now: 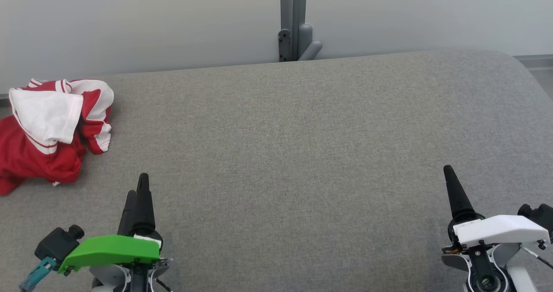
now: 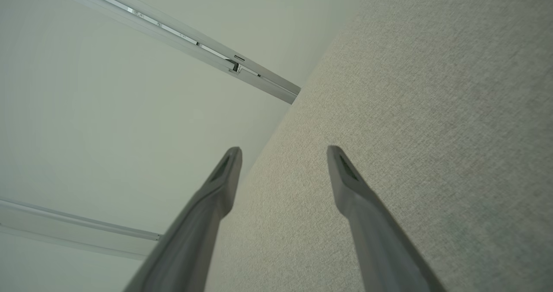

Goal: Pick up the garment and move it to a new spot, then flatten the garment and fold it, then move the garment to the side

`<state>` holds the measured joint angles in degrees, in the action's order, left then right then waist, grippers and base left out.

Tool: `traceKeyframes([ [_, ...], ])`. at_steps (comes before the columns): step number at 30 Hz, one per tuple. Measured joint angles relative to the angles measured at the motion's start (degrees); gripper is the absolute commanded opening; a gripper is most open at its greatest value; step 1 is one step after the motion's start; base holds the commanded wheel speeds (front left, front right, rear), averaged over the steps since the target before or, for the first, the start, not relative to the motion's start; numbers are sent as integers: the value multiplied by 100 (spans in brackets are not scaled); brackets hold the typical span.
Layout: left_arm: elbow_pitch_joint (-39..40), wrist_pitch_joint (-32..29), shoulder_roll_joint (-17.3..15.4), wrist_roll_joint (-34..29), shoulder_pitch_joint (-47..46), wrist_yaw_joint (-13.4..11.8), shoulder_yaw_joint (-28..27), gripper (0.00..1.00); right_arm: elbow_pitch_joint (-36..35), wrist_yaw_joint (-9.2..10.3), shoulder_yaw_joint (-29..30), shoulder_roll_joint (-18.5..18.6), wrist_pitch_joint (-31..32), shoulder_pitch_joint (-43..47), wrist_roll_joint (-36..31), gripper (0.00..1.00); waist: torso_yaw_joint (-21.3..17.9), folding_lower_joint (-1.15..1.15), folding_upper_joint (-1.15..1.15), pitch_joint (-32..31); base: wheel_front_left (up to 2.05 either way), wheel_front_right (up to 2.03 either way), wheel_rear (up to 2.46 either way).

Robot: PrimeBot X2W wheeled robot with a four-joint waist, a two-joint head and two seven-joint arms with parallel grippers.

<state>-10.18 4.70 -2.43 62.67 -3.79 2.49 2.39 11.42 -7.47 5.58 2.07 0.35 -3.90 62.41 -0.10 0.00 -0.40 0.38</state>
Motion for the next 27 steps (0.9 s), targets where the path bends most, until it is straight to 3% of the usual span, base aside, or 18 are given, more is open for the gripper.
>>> traceKeyframes([
  [27, -43, 375, -5, -2669, 213, -235, 187, 100, -179, 0, -543, 26, -559, 174, -2283, 100, -16, 0, 0, 15, 0, 0, 0],
])
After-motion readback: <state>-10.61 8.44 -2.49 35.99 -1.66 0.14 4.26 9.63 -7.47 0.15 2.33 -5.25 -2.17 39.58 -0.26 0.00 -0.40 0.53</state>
